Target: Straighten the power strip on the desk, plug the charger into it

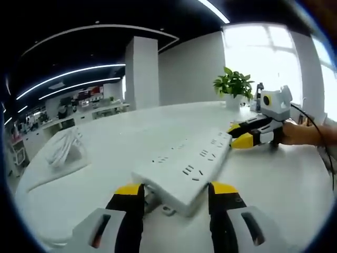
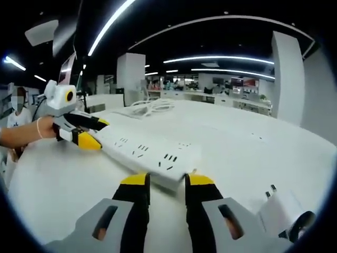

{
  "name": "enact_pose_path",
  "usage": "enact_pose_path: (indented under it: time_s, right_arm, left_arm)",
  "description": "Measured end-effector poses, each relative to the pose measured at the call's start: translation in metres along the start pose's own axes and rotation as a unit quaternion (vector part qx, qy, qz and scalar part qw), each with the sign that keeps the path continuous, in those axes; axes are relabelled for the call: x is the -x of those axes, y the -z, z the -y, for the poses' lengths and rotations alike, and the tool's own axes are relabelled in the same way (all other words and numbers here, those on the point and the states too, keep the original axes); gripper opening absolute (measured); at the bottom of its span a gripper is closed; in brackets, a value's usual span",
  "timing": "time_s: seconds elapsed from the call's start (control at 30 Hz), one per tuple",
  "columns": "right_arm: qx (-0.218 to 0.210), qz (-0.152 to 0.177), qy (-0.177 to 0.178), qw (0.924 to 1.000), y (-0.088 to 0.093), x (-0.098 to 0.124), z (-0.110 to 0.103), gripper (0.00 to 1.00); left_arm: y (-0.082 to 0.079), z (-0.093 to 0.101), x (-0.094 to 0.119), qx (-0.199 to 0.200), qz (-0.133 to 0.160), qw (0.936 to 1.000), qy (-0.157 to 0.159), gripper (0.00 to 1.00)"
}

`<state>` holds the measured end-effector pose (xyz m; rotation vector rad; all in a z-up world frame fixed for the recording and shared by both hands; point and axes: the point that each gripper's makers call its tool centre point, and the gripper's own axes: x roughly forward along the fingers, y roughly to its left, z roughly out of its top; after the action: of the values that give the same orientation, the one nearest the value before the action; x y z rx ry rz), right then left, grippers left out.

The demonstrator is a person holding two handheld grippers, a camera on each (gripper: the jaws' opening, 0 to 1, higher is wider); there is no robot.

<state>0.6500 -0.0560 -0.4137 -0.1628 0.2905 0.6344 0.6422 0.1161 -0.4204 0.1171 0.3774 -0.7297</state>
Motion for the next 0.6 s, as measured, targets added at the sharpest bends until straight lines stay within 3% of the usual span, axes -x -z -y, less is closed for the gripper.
enact_pose_path:
  time_s: [0.6]
  right_arm:
    - [-0.007, -0.007, 0.012, 0.9999, 0.0013, 0.0012, 0.0034, 0.23]
  left_arm:
    - [-0.0016, -0.0016, -0.0041, -0.006, -0.008, 0.9999, 0.011, 0.48]
